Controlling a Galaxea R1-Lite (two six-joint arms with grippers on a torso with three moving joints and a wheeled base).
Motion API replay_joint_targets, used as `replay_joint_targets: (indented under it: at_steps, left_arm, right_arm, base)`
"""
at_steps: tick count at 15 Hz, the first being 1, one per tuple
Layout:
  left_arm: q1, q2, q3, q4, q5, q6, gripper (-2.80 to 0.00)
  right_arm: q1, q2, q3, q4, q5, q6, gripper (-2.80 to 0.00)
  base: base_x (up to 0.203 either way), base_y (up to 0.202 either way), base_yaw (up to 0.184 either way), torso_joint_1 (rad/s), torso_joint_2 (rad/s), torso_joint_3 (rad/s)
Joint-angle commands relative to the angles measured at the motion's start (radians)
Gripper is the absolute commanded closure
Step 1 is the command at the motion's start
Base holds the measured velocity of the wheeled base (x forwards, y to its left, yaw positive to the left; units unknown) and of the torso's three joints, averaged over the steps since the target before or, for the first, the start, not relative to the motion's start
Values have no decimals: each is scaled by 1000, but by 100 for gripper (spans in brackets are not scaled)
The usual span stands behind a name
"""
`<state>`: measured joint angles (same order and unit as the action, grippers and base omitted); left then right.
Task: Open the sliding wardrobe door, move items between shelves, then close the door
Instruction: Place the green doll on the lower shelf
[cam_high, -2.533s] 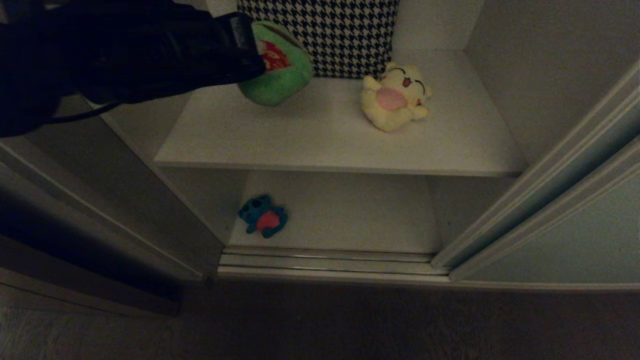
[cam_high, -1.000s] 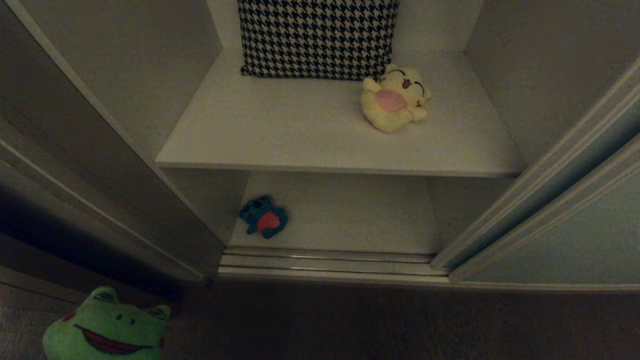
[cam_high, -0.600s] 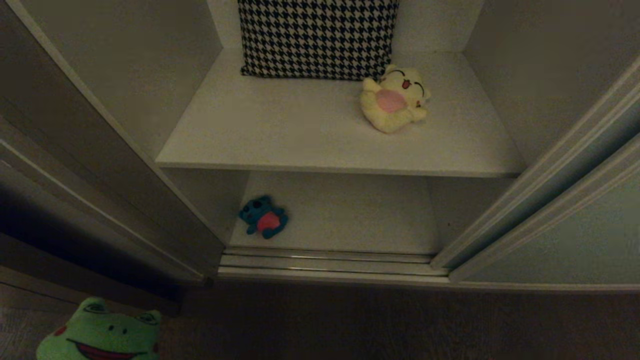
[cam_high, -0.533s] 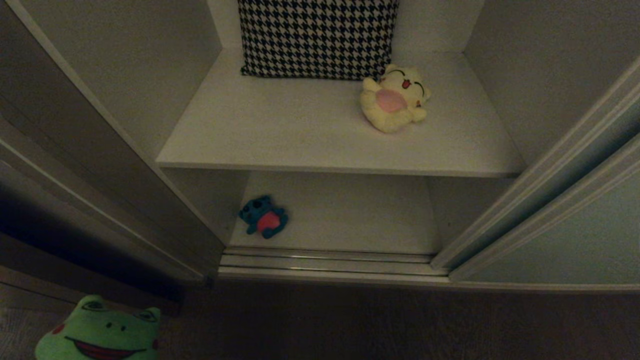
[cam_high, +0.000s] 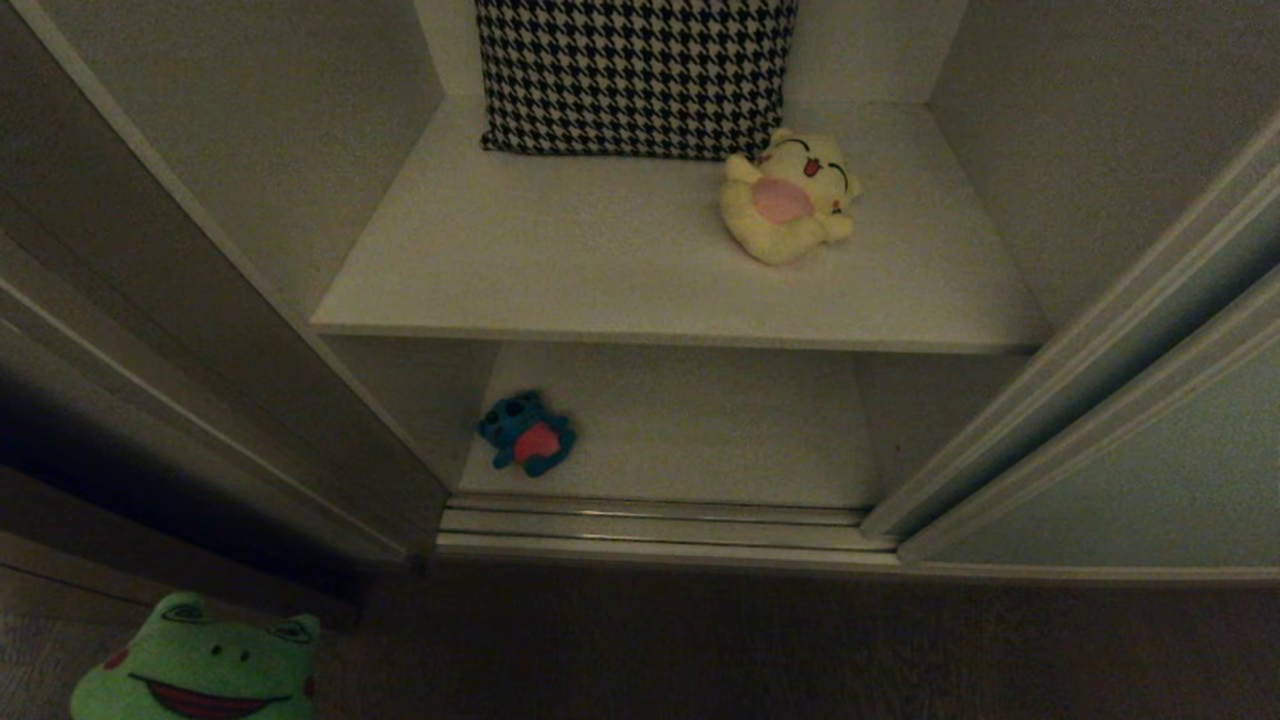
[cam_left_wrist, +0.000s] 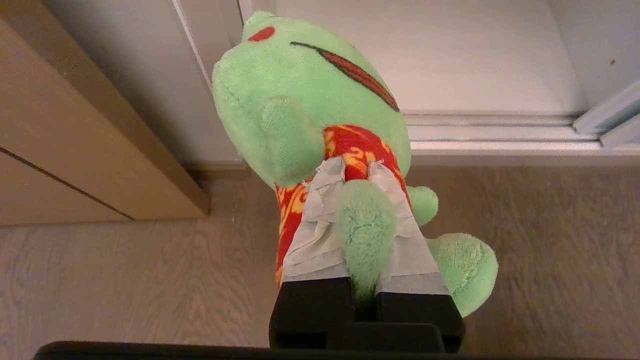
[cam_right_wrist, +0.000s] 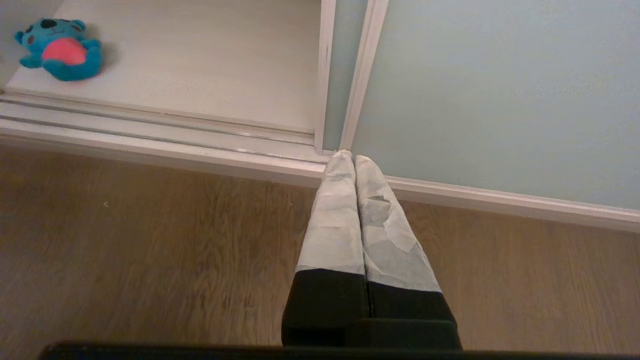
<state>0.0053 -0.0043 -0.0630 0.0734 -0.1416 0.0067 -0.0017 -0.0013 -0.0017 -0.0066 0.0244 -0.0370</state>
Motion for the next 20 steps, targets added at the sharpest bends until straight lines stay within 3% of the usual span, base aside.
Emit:
replay_joint_targets:
  at_steps: [1,6,15,20]
  left_arm:
    - [0,6,0,0,-1,6,0]
    - [1,4,0,0,-1,-7,0]
    - [0,6,0,2,-1,-28,0]
    - [1,6,-5,14,-3,-30,0]
  right_arm:
    - [0,0,0,-1,0,-1,0]
    - [0,0,0,0,0,-1,0]
    - [0,0,0,0,0,0,0]
    - [0,0,0,0,0,-1,0]
  base:
    - [0,0,0,0,0,0]
    - [-159,0,0,4,2,1]
    - [0,0,0,0,1,-6]
    - [0,0,0,5,1,-165]
